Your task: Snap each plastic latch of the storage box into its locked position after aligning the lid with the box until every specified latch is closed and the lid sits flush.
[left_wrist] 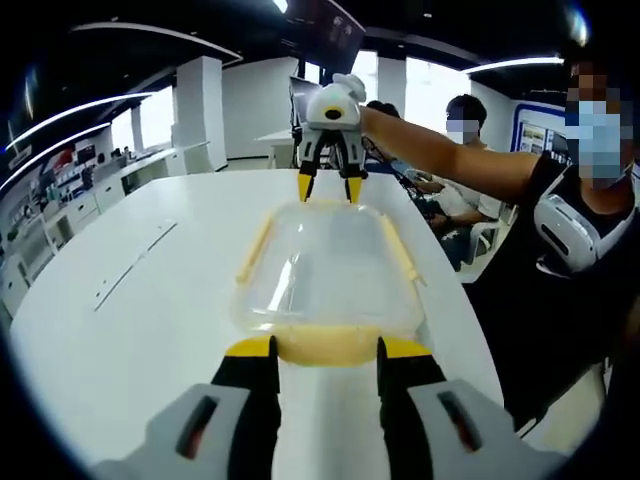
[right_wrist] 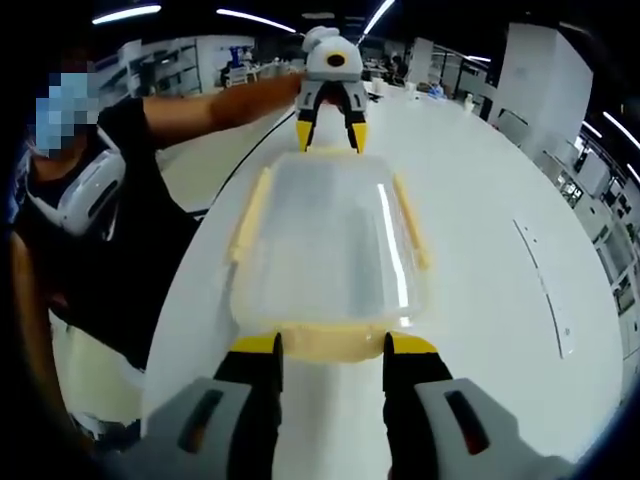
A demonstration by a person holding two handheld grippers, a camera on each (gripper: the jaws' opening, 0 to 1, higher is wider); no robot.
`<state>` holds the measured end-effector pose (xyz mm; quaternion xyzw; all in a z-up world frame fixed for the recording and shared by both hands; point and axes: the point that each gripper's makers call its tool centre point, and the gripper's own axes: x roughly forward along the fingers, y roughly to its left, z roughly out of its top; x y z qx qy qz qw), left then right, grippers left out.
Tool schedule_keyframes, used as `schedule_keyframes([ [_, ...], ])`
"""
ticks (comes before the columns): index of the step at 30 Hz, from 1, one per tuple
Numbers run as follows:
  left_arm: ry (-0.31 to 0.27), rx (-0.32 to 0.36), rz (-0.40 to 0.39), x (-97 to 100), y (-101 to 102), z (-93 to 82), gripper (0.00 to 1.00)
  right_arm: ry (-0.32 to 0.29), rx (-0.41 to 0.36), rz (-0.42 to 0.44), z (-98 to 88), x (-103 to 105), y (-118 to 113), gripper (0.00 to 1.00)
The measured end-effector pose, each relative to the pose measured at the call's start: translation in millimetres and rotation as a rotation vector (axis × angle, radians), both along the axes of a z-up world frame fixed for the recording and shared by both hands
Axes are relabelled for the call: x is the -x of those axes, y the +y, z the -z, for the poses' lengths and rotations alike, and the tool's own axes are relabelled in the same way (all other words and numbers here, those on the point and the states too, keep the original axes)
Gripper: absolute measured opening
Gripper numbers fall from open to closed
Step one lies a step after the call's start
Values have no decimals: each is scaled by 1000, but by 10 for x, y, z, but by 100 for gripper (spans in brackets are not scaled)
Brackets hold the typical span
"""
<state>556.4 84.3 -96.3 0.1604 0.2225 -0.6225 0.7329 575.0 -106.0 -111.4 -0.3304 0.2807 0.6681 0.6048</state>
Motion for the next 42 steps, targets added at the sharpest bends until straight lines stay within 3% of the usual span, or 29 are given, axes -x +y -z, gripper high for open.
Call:
schedule_keyframes([
  [17,11,23,11,56,-2,19,35,11,-19,16,13,80,6,36],
  [33,-7,82,11,65,-29,29,35,-33,-34,27,17,78,-31,36],
  [42,-9,78,6,-3,-32,67,35,-37,-58,39,23,57,-53,36],
])
